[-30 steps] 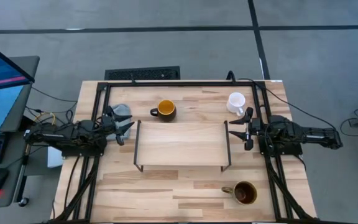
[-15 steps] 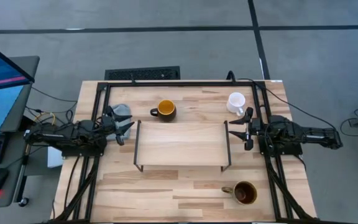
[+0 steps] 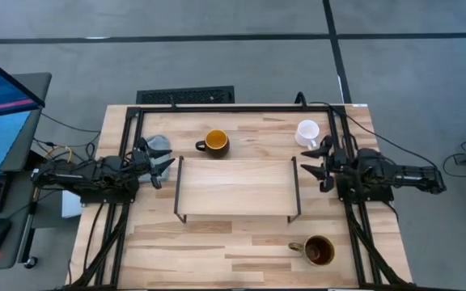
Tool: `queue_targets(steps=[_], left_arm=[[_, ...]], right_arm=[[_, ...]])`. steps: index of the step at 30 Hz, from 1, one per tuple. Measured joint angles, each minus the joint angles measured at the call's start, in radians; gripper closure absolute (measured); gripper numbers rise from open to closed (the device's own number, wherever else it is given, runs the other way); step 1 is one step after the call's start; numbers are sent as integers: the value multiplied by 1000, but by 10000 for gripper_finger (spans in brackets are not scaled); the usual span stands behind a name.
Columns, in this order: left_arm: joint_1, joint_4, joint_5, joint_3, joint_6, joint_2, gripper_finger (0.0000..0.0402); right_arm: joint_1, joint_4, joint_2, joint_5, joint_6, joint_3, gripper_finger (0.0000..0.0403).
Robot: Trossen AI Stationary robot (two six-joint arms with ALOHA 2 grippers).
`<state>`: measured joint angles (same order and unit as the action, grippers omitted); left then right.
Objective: Stack small to large cups/mugs on shelf
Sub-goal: Put the white mug on the shelf
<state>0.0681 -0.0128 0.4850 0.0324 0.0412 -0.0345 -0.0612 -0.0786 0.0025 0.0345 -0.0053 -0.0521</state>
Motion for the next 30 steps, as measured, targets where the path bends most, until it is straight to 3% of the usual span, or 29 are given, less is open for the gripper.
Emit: queue_targets(steps=[6,10,20,30], left_arm=[[0,0,0,0,0,0,255],[0,0,0,0,0,0,255],[0,0,0,0,5,0,255],[0,0,0,0,7,0,255]], right_arm=[[0,-131,0,1,-55,-7,175],[0,-118,0,42,-86,-81,175],[0,147,94,192,-134,-393,175],[0,408,377,452,-134,-700,175]])
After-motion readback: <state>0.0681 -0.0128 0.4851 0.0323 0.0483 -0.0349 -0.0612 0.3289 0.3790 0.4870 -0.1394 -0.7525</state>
